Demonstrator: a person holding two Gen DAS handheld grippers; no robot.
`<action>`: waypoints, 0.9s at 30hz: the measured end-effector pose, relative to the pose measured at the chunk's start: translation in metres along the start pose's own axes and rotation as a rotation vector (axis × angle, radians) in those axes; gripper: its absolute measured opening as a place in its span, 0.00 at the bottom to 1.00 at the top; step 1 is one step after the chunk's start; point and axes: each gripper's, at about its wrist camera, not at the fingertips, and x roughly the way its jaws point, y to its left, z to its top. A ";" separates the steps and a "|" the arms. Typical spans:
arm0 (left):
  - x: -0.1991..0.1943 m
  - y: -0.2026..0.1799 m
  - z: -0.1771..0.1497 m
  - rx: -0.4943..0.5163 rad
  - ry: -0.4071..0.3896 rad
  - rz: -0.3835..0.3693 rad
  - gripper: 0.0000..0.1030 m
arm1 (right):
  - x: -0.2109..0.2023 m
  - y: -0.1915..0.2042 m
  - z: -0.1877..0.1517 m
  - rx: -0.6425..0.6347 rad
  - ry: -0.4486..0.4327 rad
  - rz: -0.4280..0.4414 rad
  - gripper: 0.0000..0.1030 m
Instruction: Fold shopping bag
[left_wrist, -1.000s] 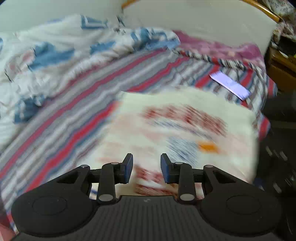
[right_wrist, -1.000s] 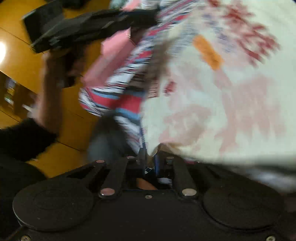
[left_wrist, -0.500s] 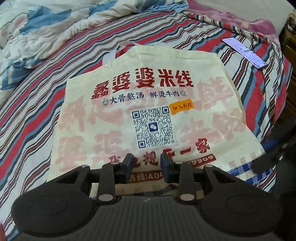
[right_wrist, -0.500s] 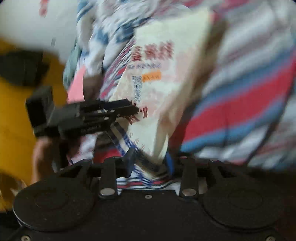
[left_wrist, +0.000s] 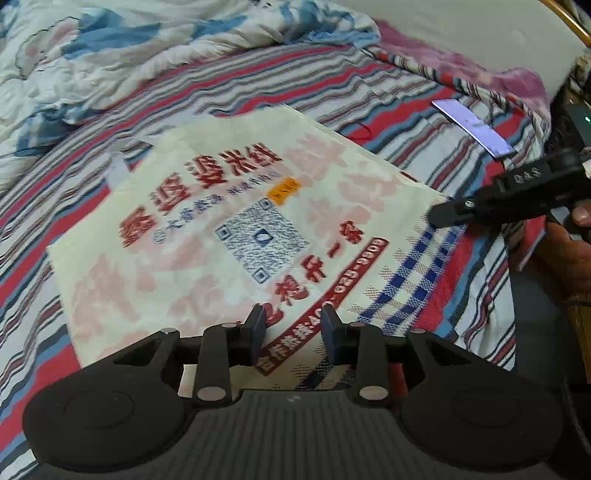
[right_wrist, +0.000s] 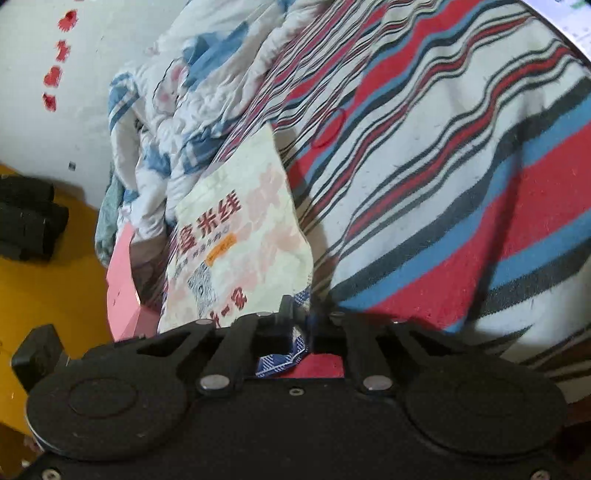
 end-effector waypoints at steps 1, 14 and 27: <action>-0.007 0.005 -0.002 -0.010 -0.021 0.011 0.30 | -0.010 0.005 0.000 -0.038 -0.025 -0.022 0.29; -0.008 0.025 -0.041 -0.081 -0.105 0.007 0.30 | 0.058 0.042 -0.008 -0.198 0.008 -0.011 0.08; -0.051 0.079 -0.003 -0.268 -0.300 -0.130 0.30 | 0.054 0.106 0.014 -0.263 -0.130 0.132 0.39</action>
